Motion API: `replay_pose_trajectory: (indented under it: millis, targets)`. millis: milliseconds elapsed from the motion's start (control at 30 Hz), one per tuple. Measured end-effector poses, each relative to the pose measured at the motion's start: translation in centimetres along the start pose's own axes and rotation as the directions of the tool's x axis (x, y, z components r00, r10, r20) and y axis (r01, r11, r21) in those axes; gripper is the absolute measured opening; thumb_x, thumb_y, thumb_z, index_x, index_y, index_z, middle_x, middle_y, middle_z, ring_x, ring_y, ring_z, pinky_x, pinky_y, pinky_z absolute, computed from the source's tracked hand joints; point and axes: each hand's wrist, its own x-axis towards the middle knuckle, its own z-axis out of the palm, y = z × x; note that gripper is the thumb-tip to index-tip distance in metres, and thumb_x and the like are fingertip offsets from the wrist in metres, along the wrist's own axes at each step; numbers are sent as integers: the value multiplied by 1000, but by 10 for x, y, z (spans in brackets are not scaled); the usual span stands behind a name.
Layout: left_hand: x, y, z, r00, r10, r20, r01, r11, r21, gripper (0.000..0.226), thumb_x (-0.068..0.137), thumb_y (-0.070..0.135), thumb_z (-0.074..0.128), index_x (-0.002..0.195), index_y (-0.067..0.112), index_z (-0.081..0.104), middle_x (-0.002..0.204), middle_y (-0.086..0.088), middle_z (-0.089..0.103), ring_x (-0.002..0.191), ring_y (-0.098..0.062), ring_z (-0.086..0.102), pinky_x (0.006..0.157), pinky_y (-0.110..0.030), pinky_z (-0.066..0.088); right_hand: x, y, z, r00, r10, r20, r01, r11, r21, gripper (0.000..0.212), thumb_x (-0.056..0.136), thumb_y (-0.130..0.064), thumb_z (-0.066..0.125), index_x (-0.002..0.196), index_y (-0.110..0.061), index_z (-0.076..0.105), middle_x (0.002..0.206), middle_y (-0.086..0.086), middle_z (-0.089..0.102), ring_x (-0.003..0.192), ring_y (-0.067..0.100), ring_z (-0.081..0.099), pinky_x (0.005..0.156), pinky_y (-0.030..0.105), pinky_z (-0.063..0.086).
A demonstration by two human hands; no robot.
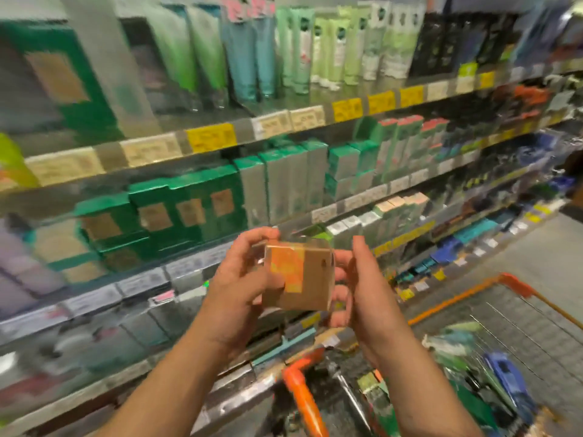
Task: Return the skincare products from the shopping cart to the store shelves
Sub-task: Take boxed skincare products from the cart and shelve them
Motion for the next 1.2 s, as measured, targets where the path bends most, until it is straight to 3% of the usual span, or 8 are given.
replay_pose_trajectory:
  millis: [167, 333, 467, 567, 700, 800, 1000, 1200]
  targets:
    - [-42, 46, -64, 986, 147, -81, -141, 987, 76, 84, 48, -6, 57, 127, 23, 61, 104, 0, 69, 74, -9, 65, 56, -22, 52, -16, -8, 93, 966, 77, 248, -61, 995, -73, 74, 74, -74, 54, 111, -13, 73, 69, 5, 68, 47, 15, 60, 35, 25, 46]
    - [-90, 83, -135, 959, 206, -193, -199, 979, 52, 82, 54, -6, 48, 128, 25, 65, 103, 4, 72, 70, -8, 63, 58, -23, 50, -39, -13, 184, 949, 2, 316, 58, 981, -183, 40, 98, -50, 56, 87, -14, 70, 58, 2, 59, 45, 17, 54, 41, 25, 41]
    - [-125, 110, -179, 943, 219, -251, -223, 975, 14, 83, 54, -4, 49, 126, 31, 69, 112, -12, 69, 83, -23, 59, 64, -32, 52, -62, -10, 249, 934, -12, 357, 94, 973, -213, 41, 98, -53, 56, 90, -16, 71, 59, -3, 59, 55, 17, 56, 48, 28, 40]
    - [-147, 130, -205, 923, 261, -283, -264, 964, 28, 81, 55, -4, 50, 127, 30, 66, 114, -12, 71, 88, -25, 63, 64, -31, 57, -77, -8, 291, 921, -23, 389, 108, 974, -199, 48, 93, -61, 61, 93, -17, 78, 70, 1, 65, 59, 17, 58, 48, 26, 37]
    - [-166, 155, -233, 895, 320, -311, -321, 946, 48, 80, 56, -2, 50, 130, 27, 64, 112, -10, 72, 89, -23, 66, 67, -30, 59, -95, -11, 334, 898, -45, 438, 134, 975, -175, 40, 95, -60, 55, 79, -31, 78, 71, -2, 68, 58, 12, 60, 49, 25, 38]
    - [-172, 168, -249, 882, 351, -316, -357, 933, 42, 82, 57, -4, 51, 133, 25, 62, 115, -12, 71, 88, -20, 69, 64, -26, 58, -99, -12, 355, 881, -55, 469, 148, 976, -163, 40, 97, -62, 51, 90, -33, 78, 83, 1, 73, 70, 16, 63, 54, 29, 38]
    - [-163, 177, -273, 813, 440, -382, -442, 893, 86, 82, 58, -8, 57, 132, 27, 62, 123, -11, 71, 113, -30, 68, 81, -40, 61, -83, -17, 383, 816, 22, 578, 63, 990, -128, 56, 86, -71, 55, 122, -31, 69, 114, 14, 76, 88, 27, 68, 50, 29, 48]
    - [-142, 193, -299, 738, 526, -423, -521, 842, 138, 84, 59, -10, 56, 138, 18, 55, 121, -9, 71, 111, -28, 68, 80, -40, 61, -46, -24, 421, 736, 43, 675, 30, 995, -96, 77, 79, -71, 66, 132, -17, 62, 100, 18, 71, 59, 21, 60, 48, 29, 53]
